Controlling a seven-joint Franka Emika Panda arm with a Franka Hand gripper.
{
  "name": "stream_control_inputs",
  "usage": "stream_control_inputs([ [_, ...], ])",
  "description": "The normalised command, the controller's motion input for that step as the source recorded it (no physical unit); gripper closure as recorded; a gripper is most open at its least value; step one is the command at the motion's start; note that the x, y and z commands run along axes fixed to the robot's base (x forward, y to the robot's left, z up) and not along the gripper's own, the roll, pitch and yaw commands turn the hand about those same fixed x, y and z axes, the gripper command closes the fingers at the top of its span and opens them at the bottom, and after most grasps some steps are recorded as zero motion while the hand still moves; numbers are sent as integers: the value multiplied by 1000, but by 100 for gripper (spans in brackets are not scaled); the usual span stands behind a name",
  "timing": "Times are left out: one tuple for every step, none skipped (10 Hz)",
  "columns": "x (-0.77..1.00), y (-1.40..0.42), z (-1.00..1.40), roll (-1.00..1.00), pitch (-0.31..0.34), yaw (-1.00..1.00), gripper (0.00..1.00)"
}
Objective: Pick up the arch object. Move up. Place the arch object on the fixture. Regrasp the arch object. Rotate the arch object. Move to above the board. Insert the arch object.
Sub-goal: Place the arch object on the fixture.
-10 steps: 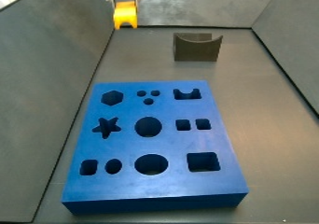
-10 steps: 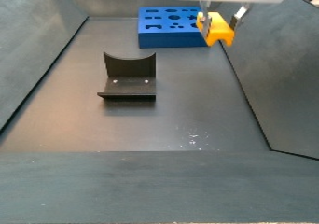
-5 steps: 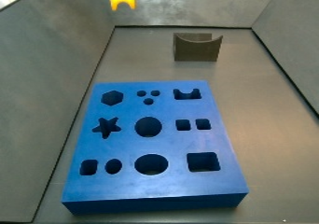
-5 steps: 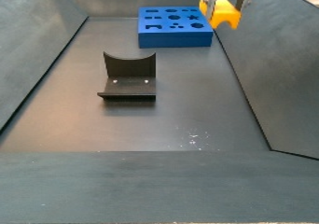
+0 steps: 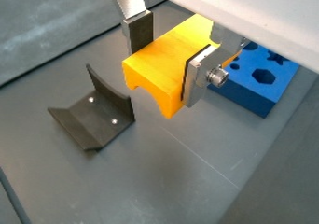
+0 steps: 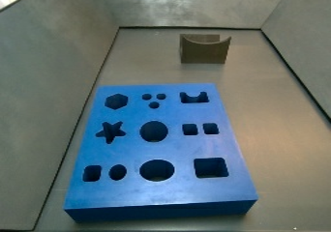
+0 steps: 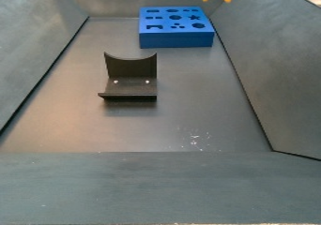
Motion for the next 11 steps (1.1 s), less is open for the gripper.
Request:
stream_control_inputs([
  [1000,14,357,-16,141,-103,100],
  [1000,12,316,-22,142,-69,100],
  [1000,11,286,-27,144,-57,100],
  [1000,11,244,-33,144,-48,100],
  [1000,12,215,-37,143,-43,100],
  [1000,11,198,-40,148,-41,100],
  [1000,9,165,-46,147,-39,100],
  [1000,9,144,-50,146,-36,100],
  [1000,8,120,-56,151,-34,100],
  [1000,9,108,-60,159,-31,100],
  [1000,350,-703,-1000,147,127,100],
])
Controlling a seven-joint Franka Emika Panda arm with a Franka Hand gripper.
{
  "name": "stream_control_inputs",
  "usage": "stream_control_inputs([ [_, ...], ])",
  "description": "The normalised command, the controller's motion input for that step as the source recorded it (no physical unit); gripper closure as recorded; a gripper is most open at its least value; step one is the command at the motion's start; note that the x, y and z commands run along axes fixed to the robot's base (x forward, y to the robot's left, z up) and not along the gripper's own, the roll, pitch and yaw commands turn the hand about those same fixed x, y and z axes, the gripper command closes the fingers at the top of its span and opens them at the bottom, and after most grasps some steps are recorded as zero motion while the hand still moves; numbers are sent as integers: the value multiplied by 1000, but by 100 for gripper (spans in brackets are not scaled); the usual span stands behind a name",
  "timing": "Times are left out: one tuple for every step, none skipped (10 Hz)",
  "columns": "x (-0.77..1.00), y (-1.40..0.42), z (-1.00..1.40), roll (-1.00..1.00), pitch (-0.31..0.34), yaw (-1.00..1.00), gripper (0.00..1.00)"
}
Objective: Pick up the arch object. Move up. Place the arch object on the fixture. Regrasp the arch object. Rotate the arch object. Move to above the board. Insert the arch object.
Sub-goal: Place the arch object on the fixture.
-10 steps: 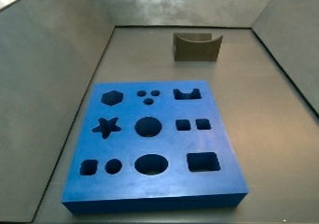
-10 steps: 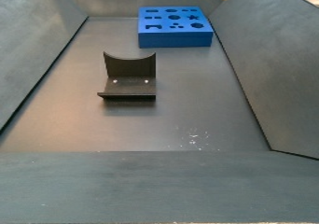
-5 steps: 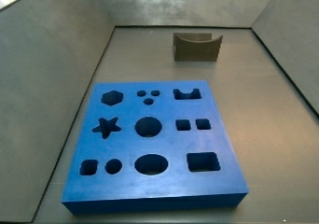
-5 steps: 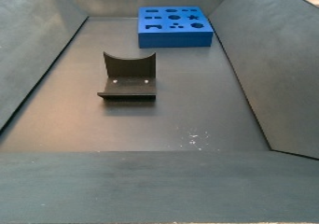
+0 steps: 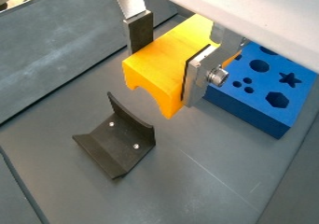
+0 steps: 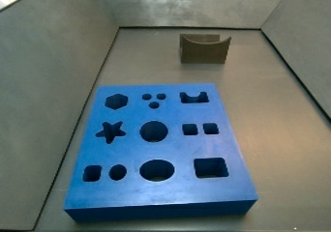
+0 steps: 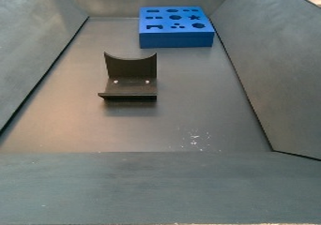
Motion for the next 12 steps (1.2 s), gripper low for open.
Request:
stream_control_inputs([
  [1000,354,-712,-1000,140,121,100],
  [1000,306,-618,-1000,119,90,100],
  [1000,262,-567,-1000,116,80,100],
  [1000,199,-433,-1000,120,50,100],
  [1000,181,-380,-1000,125,36,100],
  [1000,151,-275,-1000,154,2,100],
  [1000,139,-228,-925,179,-26,100],
  [1000,120,-183,-735,157,-59,100],
  [1000,110,-162,-638,142,-72,100],
  [1000,98,-122,-448,115,-91,100],
  [1000,88,-104,-312,100,-95,100],
  [1000,70,-78,-216,73,-92,100],
])
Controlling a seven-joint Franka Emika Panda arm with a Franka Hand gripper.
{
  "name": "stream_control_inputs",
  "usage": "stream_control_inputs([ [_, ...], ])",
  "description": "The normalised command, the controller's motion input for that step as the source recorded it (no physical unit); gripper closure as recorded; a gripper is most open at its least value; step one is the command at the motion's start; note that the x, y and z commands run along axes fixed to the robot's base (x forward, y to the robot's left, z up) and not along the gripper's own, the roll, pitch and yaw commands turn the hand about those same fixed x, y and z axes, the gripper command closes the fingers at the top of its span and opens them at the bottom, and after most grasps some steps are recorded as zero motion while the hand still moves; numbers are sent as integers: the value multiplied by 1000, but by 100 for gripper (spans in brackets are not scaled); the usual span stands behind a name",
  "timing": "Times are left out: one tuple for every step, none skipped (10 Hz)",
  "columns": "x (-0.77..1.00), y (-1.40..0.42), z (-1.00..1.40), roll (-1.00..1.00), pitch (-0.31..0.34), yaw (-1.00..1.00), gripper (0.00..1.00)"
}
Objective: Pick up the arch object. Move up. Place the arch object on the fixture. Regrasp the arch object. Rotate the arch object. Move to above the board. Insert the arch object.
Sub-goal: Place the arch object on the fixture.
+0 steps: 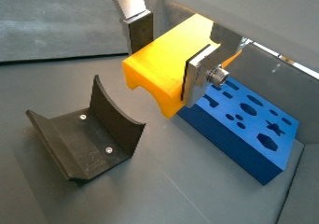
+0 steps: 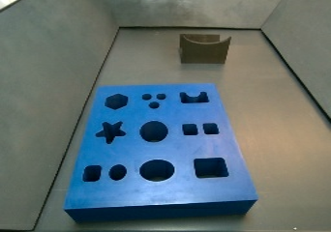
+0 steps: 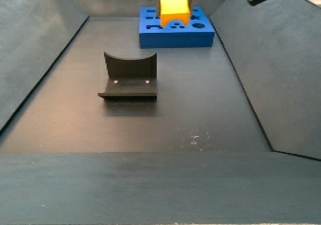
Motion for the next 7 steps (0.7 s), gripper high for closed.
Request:
stream_control_inputs([
  [1000,70,-70,-208,61,-92,100],
  [1000,67,-61,-206,44,-87,100],
  [1000,65,-52,-205,39,-85,100],
  [1000,62,-47,-206,37,-81,100],
  [1000,60,-39,-206,38,-79,100],
  [1000,57,-34,-204,45,-74,100],
  [1000,56,-33,-202,52,-73,100],
])
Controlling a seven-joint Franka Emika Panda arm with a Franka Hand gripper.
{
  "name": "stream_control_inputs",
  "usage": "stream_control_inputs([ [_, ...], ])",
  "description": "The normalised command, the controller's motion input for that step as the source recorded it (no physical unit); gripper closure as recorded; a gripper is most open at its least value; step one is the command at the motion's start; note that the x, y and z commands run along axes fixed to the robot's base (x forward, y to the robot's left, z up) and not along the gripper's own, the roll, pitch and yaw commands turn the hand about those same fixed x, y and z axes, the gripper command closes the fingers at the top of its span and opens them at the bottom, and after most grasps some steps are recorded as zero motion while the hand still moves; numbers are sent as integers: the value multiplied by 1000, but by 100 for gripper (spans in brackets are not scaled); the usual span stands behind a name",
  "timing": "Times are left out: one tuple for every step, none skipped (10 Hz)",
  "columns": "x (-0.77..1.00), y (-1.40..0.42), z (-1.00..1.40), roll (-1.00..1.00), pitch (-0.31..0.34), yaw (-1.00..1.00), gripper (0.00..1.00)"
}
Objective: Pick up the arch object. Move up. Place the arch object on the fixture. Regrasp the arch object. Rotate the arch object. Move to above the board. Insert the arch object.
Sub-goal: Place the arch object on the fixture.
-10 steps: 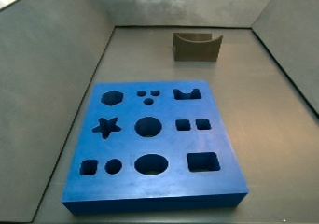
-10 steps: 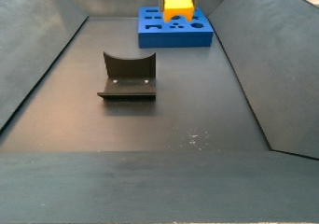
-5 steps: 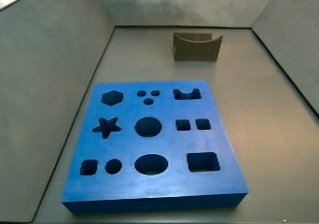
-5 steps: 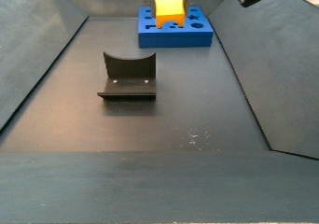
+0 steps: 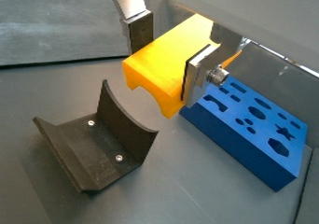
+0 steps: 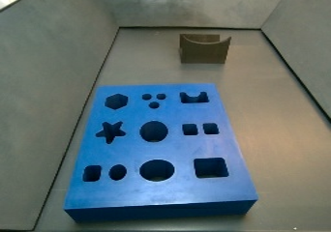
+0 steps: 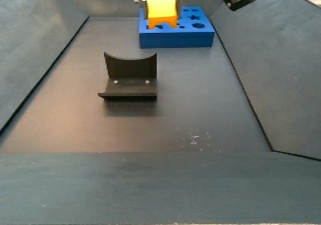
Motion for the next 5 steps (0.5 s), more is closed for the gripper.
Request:
stream_control_inputs([
  [1000,52,-26,-203,56,-73,100],
  [982,51,-24,-202,59,-73,100],
  [947,49,-23,-200,61,-72,100],
  [916,47,-24,-200,65,-71,100],
  [888,45,-24,-199,70,-71,100],
])
